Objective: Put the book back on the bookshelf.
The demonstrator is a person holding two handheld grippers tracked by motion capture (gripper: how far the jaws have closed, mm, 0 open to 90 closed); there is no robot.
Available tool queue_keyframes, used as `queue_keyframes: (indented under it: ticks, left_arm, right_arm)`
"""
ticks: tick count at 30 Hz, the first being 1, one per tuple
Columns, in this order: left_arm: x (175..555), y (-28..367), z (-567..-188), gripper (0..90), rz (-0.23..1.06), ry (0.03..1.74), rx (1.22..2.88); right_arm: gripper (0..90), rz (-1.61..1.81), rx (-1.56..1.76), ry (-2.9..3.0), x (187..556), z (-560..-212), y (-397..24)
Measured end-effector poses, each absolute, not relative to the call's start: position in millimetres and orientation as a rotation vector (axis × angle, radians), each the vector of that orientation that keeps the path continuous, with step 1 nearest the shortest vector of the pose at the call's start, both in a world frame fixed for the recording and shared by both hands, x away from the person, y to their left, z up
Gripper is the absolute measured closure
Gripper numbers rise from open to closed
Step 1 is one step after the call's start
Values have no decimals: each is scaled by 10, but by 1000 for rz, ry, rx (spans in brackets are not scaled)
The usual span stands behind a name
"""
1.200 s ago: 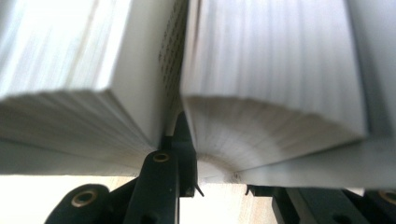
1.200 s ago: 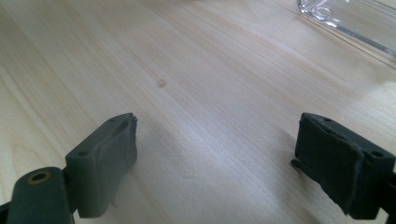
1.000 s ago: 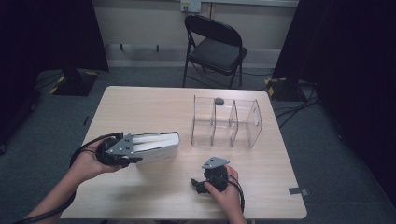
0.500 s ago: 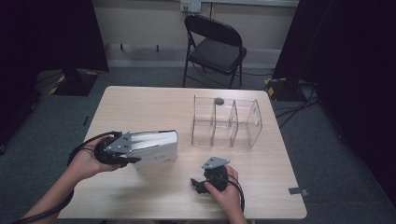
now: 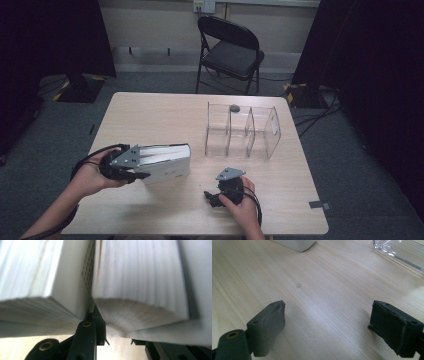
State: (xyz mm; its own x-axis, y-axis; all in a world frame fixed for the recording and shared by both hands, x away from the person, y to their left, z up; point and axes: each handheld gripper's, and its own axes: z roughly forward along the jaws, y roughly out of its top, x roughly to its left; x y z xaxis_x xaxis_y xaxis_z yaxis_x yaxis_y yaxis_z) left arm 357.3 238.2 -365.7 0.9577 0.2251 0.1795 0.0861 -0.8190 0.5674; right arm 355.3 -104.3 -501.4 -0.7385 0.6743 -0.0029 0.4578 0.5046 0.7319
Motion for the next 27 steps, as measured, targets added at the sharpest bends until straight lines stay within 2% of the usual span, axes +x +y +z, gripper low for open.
queue_keyframes:
  ticks: [14,27]
  left_arm:
    - [3729,2449,-3657,706,275,287,2499]
    - [3766,2464,-3681,692,290,336,2478]
  right_arm:
    - [89,1061,969,2468,3549,-5014,-1016]
    - [89,1054,968,2461,3553,-5015,-1009]
